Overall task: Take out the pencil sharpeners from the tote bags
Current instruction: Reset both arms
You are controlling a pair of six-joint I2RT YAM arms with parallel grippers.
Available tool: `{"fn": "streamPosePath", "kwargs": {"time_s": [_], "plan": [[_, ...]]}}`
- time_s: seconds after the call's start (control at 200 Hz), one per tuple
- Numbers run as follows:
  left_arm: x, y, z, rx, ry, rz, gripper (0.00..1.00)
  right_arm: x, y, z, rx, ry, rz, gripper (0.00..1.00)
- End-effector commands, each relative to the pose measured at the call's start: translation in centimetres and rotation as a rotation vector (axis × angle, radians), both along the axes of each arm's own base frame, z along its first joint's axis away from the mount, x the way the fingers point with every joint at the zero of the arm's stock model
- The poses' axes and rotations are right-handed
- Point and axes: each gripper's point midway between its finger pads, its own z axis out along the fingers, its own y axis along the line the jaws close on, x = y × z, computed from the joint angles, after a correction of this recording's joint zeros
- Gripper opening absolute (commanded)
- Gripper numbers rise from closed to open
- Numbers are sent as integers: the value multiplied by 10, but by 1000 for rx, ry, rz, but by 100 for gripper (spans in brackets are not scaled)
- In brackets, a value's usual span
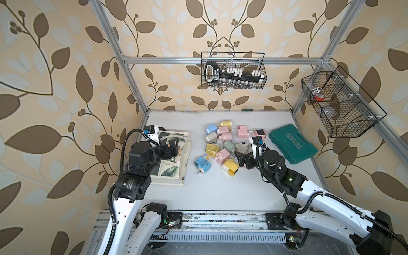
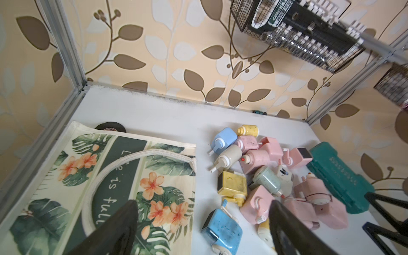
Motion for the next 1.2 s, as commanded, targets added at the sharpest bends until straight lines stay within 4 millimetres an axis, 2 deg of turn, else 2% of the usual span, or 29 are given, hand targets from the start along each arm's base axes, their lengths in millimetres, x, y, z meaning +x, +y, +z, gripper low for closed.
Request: {"fn": "streamPosePath", "kwargs": {"time_s": [0.0, 0.07, 0.18, 0.305, 0.41, 0.555, 0.65, 0.805, 0.86, 0.985, 1.02, 1.135, 1.195], "plan": [[14, 17, 22, -41, -159, 109, 99, 4, -37, -1, -27, -33, -148, 100], [21, 23, 11, -48, -175, 151, 99, 3, -51, 0, -25, -71, -195, 99], [31, 29, -13, -44, -181, 191, 99, 6, -89, -2, -18, -137, -344, 99], [40, 37, -36, -30, -182, 242, 97, 7, -115, -18, -22, -146, -434, 99], [45, 48, -56, 12, -157, 301, 95, 9, -127, -35, -60, -127, -468, 99], [50, 54, -71, 47, -188, 335, 92, 17, -137, -55, -87, -105, -502, 99], [59, 54, -95, 93, -124, 335, 92, 25, -143, -70, -121, -84, -531, 99], [68, 56, -140, 153, -83, 336, 94, 37, -163, -75, -181, -80, -592, 99], [70, 56, -155, 198, -68, 327, 94, 40, -176, -86, -175, -60, -624, 99], [79, 50, -177, 279, -54, 274, 95, 45, -199, -109, -127, -53, -700, 99], [83, 49, -181, 296, -37, 260, 95, 48, -207, -108, -140, -74, -735, 99], [92, 46, -202, 322, -10, 238, 95, 62, -211, -104, -165, -108, -754, 99], [96, 41, -205, 338, -11, 205, 94, 66, -217, -100, -158, -148, -766, 99]]}}
